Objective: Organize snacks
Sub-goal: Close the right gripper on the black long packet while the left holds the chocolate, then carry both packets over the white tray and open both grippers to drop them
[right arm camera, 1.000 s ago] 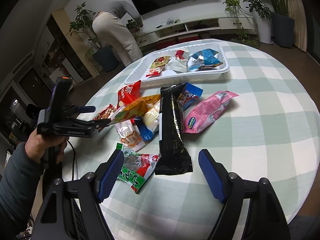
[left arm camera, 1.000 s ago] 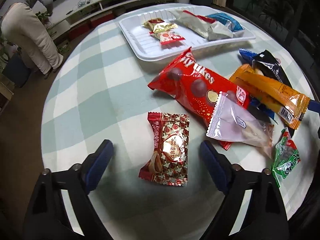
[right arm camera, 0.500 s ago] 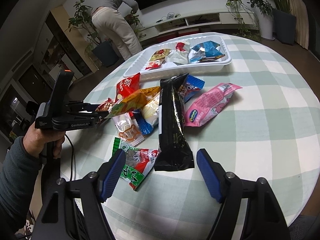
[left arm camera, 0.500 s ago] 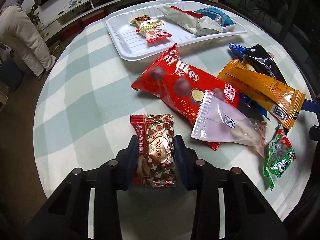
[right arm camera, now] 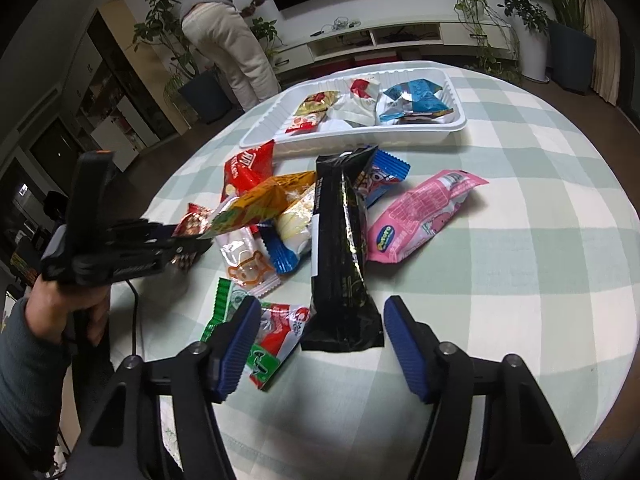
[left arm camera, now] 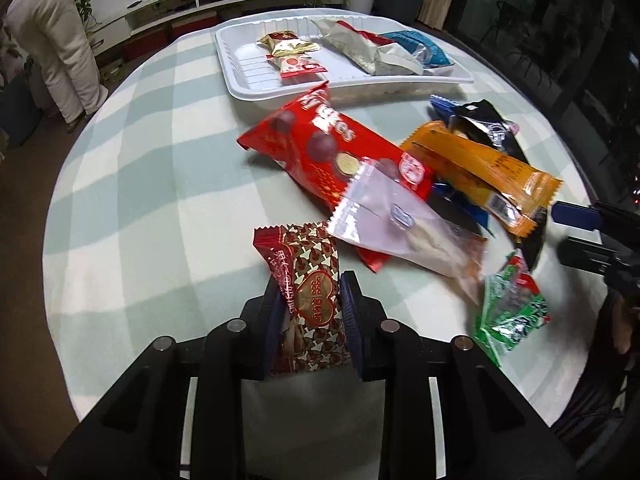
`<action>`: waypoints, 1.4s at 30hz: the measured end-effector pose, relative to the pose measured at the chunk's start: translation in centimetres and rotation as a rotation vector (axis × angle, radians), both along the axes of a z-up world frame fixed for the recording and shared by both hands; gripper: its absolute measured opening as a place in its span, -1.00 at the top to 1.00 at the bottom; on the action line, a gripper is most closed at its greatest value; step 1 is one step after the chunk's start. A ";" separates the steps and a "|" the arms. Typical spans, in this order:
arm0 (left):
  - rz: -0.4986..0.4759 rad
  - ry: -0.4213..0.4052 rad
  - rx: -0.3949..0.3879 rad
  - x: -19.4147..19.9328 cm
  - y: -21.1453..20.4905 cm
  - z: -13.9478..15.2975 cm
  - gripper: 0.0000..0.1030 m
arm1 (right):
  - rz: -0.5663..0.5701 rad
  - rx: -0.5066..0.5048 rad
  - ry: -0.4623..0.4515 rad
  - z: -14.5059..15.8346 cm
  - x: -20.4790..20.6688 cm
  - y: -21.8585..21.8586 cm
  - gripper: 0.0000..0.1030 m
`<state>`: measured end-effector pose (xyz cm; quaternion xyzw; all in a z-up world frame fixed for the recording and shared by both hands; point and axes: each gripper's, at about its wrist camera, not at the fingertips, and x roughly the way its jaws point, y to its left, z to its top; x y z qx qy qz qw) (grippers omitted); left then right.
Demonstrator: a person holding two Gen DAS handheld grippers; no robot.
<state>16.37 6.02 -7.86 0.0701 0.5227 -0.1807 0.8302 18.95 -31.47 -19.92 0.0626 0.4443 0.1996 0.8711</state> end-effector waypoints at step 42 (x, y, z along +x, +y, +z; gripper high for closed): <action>0.080 0.003 -0.186 -4.3 0.8 -0.1 0.69 | -0.021 -0.006 0.010 0.8 0.1 -0.1 0.55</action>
